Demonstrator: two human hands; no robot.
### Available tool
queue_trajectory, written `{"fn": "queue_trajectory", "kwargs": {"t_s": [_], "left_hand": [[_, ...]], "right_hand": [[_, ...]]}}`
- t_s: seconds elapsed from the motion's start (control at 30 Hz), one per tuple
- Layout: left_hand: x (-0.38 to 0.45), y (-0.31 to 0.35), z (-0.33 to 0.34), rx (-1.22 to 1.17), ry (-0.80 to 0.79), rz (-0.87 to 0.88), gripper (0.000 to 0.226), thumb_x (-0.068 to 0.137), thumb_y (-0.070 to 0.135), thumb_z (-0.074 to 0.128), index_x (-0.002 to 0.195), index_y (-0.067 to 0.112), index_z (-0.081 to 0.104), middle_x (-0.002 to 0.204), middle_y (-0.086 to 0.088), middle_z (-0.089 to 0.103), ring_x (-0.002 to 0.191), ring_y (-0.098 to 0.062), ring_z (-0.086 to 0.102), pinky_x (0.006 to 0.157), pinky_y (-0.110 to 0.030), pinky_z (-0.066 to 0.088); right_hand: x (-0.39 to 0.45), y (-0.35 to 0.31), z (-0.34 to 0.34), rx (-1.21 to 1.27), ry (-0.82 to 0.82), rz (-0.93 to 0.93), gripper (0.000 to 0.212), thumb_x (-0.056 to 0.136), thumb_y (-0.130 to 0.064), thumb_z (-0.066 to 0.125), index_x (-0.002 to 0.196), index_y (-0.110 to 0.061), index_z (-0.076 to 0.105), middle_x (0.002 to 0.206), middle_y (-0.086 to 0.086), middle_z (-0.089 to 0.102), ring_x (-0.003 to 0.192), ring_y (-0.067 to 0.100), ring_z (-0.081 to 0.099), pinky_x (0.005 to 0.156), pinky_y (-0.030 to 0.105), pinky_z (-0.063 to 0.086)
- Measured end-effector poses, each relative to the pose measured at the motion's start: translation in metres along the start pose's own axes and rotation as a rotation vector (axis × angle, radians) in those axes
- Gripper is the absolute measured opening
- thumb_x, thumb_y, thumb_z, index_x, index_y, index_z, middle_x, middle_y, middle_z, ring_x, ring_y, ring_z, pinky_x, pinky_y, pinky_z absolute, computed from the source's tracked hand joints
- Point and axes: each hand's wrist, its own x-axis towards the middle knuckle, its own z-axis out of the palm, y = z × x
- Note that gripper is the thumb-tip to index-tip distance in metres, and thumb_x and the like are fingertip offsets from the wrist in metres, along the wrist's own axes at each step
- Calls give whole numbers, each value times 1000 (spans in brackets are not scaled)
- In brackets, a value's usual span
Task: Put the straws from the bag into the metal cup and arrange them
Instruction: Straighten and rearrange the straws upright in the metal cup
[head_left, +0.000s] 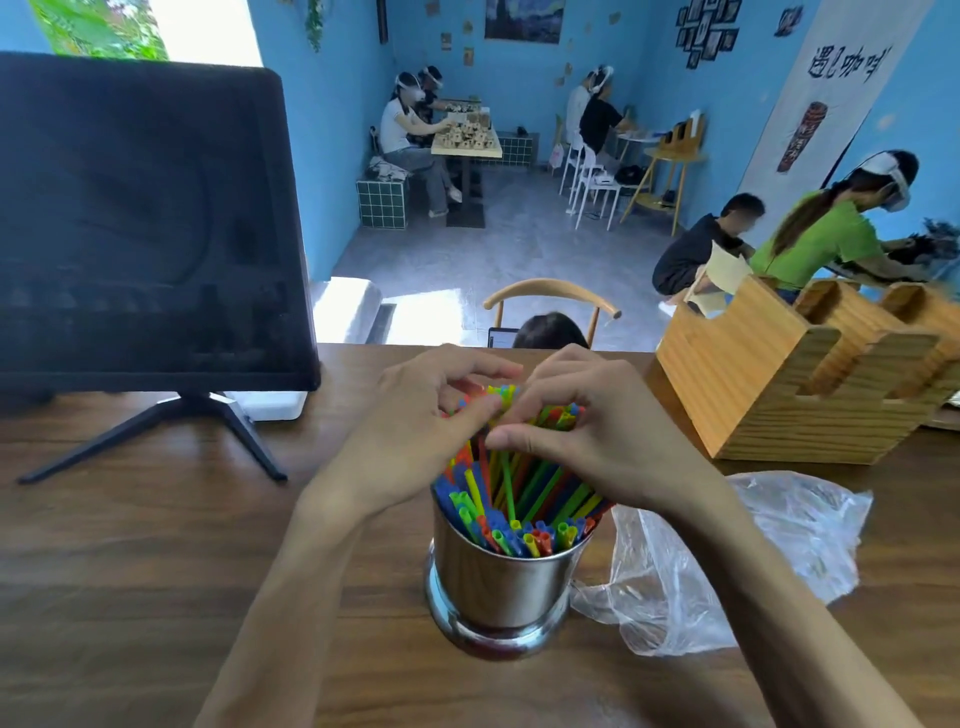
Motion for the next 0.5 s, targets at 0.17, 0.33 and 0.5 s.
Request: {"fn": "queue_trajectory", "kwargs": {"t_s": [0.17, 0.33, 0.5], "left_hand": [[1, 0, -3, 91, -28, 27, 20, 92, 25, 71, 109, 34, 77, 98, 20, 71, 93, 4, 62, 74, -7, 42], [0, 4, -3, 115, 7, 12, 17, 90, 28, 73, 105, 36, 78, 96, 16, 65, 90, -2, 61, 72, -8, 42], [-3, 7, -1, 169, 51, 35, 14, 90, 27, 74, 97, 37, 80, 92, 16, 66, 88, -2, 60, 75, -17, 46]], "right_hand": [[-1, 8, -10, 193, -7, 42, 14, 90, -35, 75, 92, -23, 82, 95, -9, 73, 98, 17, 67, 85, 37, 51], [-4, 22, -11, 125, 87, 99, 17, 86, -46, 77, 98, -34, 77, 101, -9, 73, 102, 17, 66, 80, 29, 47], [-10, 21, -9, 141, 41, 154, 21, 93, -49, 68, 107, -34, 74, 107, -15, 72, 104, 8, 65, 85, 23, 49]]}}
